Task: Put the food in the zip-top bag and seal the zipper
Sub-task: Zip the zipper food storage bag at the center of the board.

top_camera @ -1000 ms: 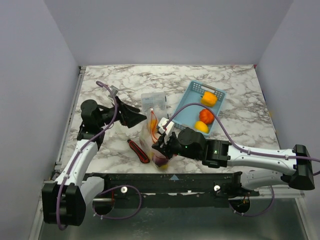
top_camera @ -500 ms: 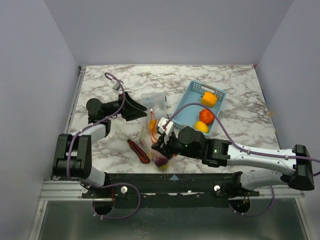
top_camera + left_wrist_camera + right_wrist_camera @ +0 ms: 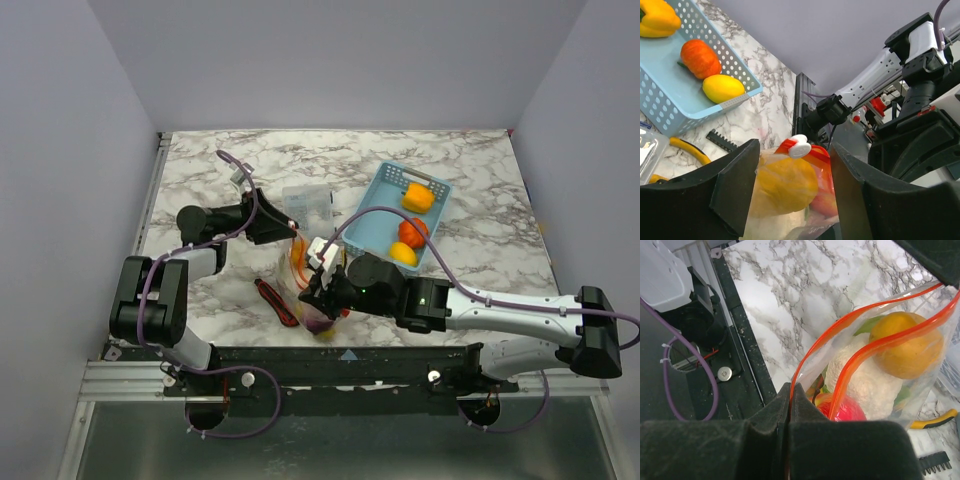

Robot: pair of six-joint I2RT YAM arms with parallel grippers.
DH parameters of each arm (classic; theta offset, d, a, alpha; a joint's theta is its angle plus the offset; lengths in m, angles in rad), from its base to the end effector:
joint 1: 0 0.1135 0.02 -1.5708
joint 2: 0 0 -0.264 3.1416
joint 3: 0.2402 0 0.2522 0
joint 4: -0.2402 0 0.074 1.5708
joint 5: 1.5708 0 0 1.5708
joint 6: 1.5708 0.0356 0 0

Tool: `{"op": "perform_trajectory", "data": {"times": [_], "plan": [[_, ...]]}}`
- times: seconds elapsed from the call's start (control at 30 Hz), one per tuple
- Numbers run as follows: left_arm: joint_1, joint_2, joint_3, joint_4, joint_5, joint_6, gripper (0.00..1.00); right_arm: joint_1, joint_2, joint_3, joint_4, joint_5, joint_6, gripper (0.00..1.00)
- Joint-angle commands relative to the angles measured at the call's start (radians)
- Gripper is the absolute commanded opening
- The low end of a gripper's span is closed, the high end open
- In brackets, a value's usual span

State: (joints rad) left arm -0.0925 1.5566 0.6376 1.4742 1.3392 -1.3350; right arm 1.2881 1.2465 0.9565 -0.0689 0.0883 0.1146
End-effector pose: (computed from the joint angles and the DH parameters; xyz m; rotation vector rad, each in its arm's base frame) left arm 0.2780 -0.0606 0.2624 0.5758 1.6443 -1.7783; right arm 0.0840 0.2779 0.3127 -1.0685 1.7189 0.8362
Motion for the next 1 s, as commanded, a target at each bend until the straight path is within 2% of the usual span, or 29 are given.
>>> {"op": "perform_trajectory", "data": {"times": [0.0,0.1,0.4,0.57,0.73,0.9,0.97], "plan": [[0.016,-0.006,-0.027,0.118,0.043,0.002,0.61,-0.005,-0.005,0.029,-0.003,0.016,0.005,0.0],[0.02,-0.026,-0.029,0.118,0.047,0.003,0.67,-0.004,-0.031,0.013,-0.006,0.039,0.009,0.0],[0.022,-0.022,-0.045,0.117,0.06,0.007,0.71,-0.009,-0.069,-0.005,-0.017,0.052,0.021,0.0],[0.013,-0.032,-0.037,0.118,0.061,0.012,0.51,-0.009,-0.065,-0.007,-0.017,0.045,0.021,0.0],[0.013,-0.01,-0.024,0.117,0.064,0.008,0.41,-0.01,-0.045,0.001,-0.019,0.049,0.022,0.0],[0.014,-0.006,-0.02,0.117,0.07,0.013,0.19,-0.01,-0.039,0.023,-0.059,0.111,0.065,0.01],[0.017,-0.004,-0.015,0.118,0.074,0.011,0.11,-0.009,-0.03,0.066,-0.134,0.187,0.145,0.16]]}}
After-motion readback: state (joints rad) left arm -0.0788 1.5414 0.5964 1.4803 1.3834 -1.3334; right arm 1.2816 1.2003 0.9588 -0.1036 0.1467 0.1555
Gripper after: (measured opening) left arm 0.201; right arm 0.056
